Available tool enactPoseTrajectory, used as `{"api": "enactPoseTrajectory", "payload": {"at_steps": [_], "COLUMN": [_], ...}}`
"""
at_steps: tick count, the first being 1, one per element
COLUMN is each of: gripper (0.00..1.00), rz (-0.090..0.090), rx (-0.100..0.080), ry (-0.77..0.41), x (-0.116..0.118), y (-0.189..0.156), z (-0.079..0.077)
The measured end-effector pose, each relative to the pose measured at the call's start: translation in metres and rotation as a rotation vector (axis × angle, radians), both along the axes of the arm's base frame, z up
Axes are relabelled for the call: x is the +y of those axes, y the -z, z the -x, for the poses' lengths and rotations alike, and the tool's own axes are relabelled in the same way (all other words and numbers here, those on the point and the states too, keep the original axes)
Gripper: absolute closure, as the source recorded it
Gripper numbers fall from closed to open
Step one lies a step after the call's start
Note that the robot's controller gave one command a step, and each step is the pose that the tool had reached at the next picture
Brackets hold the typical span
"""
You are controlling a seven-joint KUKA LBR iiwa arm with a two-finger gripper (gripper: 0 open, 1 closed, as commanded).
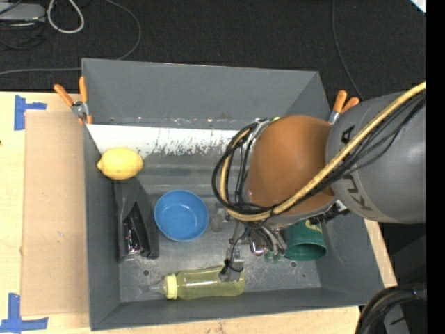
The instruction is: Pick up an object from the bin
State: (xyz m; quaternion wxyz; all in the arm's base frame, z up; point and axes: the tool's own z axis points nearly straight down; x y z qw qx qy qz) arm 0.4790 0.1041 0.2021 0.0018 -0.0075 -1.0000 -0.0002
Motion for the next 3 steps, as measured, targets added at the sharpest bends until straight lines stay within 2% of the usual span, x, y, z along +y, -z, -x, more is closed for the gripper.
{"api": "enactPoseTrajectory", "payload": {"at_steps": [1, 2, 3], "gripper": [0.0, 0.0, 0.0], "rz": [0.0, 0.001, -0.001], "rx": [0.0, 0.011, -0.007], "ry": [0.0, -0.006, 0.0], "x": [0.0, 0.026, 0.028], "y": [0.0, 0.069, 0.074], "z": [0.0, 0.005, -0.011]}}
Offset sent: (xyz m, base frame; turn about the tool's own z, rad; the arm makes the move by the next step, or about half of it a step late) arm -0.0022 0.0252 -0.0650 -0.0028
